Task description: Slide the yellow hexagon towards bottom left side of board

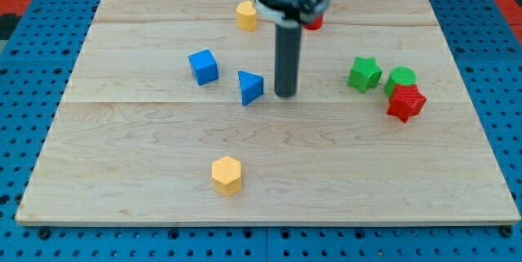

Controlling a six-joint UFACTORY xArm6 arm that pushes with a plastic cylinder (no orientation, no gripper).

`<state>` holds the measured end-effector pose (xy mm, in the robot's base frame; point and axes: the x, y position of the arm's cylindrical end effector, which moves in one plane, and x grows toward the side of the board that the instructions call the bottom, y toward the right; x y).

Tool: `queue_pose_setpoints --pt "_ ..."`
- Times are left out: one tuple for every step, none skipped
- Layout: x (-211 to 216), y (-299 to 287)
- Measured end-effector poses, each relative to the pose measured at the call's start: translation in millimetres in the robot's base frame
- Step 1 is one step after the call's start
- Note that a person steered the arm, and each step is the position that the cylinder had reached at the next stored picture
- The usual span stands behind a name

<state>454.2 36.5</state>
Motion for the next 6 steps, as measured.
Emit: queue_pose_setpoints --pt "67 -2" --pt "106 -32" --pt "111 -92" --pt "110 -146" --pt "149 -142" --pt "127 -170"
